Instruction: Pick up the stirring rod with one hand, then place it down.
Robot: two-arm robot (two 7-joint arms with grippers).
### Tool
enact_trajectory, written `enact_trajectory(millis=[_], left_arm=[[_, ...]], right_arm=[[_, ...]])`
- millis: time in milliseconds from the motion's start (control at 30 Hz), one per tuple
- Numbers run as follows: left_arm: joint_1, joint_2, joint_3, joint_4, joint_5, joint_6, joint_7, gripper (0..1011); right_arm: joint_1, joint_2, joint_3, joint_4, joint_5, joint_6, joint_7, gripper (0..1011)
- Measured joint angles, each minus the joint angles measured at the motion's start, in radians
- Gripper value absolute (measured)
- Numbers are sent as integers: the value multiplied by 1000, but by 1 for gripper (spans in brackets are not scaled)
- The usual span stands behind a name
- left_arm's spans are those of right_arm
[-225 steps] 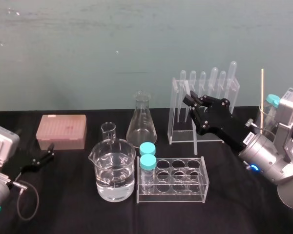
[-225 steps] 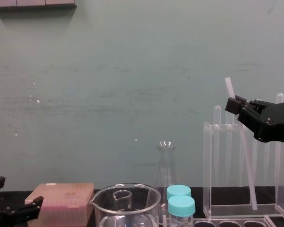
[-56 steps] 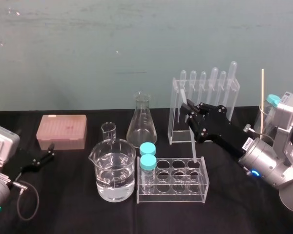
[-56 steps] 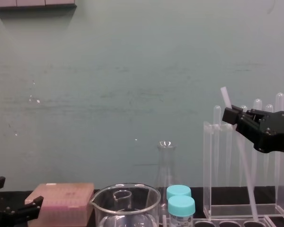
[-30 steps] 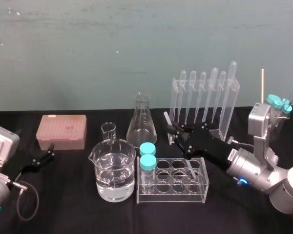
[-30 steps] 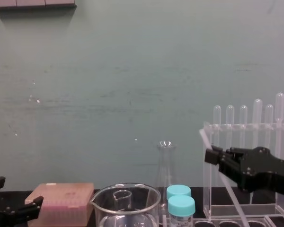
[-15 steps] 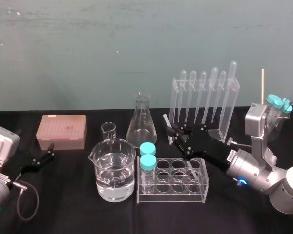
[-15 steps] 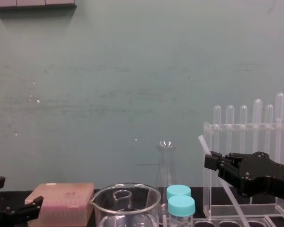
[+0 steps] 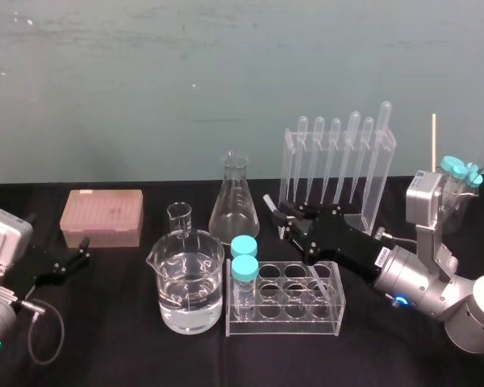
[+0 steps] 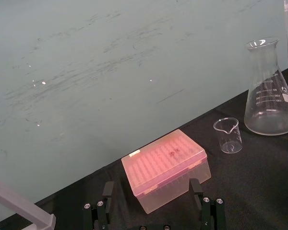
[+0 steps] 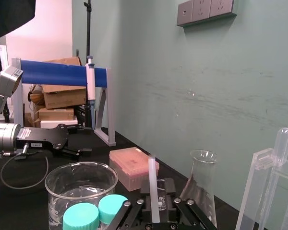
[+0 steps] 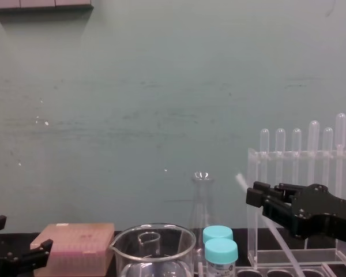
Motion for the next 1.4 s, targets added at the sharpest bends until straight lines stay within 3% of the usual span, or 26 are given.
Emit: enact_trajectory(millis=[567,867,1000,1167,1333,1400], left_arm=[[0,0,0,0,0,0,0,1000],[0,0,0,0,0,0,0,1000],[0,0,0,0,0,0,0,1000],[0,0,0,0,0,0,0,1000],[0,0,0,0,0,0,0,1000],[0,0,0,0,0,0,0,1000]], right_arm=[[0,0,0,-1,0,-1,0,741],[-1,3,5,-25,-3,-20,-6,965],[-11,9,24,-83,-28,-57,-49,1000],[-50,20,68,-173,-114,-87,-173,1000],[-102,34,117,-232,-183,-45,-290,1000],[-133,43,143,-255,-206,-3,-345,1000]])
